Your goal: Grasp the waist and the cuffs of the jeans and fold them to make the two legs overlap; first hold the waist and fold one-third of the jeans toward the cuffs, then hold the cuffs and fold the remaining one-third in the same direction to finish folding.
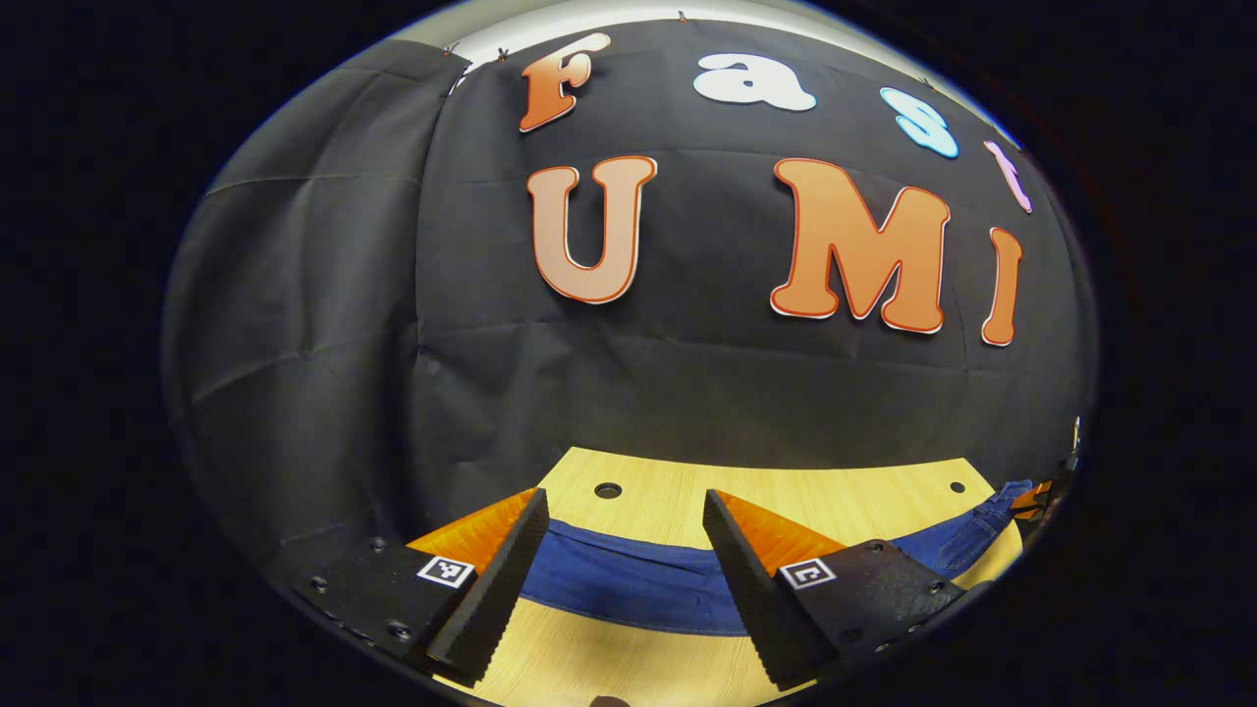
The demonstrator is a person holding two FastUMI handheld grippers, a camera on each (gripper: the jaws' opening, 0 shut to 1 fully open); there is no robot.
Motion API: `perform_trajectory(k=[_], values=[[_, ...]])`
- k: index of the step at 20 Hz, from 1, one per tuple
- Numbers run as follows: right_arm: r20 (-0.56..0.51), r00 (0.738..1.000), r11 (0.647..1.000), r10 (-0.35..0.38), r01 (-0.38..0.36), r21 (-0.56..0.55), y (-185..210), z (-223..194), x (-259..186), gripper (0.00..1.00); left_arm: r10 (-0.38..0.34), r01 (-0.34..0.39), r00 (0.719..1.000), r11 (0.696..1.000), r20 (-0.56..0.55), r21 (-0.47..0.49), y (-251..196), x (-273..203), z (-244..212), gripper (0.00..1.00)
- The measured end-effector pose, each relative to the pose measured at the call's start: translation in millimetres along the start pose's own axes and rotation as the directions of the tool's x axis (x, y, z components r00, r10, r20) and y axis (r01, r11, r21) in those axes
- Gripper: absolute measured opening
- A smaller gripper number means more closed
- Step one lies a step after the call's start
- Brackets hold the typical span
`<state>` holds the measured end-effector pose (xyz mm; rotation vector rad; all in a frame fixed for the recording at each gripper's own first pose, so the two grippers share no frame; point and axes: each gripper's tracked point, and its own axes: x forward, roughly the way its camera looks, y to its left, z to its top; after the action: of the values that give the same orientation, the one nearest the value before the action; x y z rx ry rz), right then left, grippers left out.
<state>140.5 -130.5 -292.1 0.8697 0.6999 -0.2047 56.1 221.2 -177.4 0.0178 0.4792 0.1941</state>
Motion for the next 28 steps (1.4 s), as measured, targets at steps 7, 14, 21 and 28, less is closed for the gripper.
perform_trajectory(k=[7,14,21,28], values=[[0.057,0.996,0.980,0.063,-0.051,-0.194,65,-7,-32,0.16,-0.041,0.041,0.999,0.999,0.013,-0.025,4,12,2,0.97],[0.067,0.990,0.940,0.126,-0.098,-0.327,131,-31,-57,0.15,-0.079,0.080,0.996,0.996,0.036,-0.031,29,24,11,0.97],[0.000,0.984,0.874,0.179,-0.159,-0.459,205,-91,-55,0.15,-0.113,0.114,0.993,0.993,0.023,-0.044,48,34,1,0.97],[-0.083,0.980,0.823,0.178,-0.195,-0.533,247,-162,-30,0.15,-0.101,0.098,0.994,0.991,-0.030,-0.088,80,43,-23,0.97]])
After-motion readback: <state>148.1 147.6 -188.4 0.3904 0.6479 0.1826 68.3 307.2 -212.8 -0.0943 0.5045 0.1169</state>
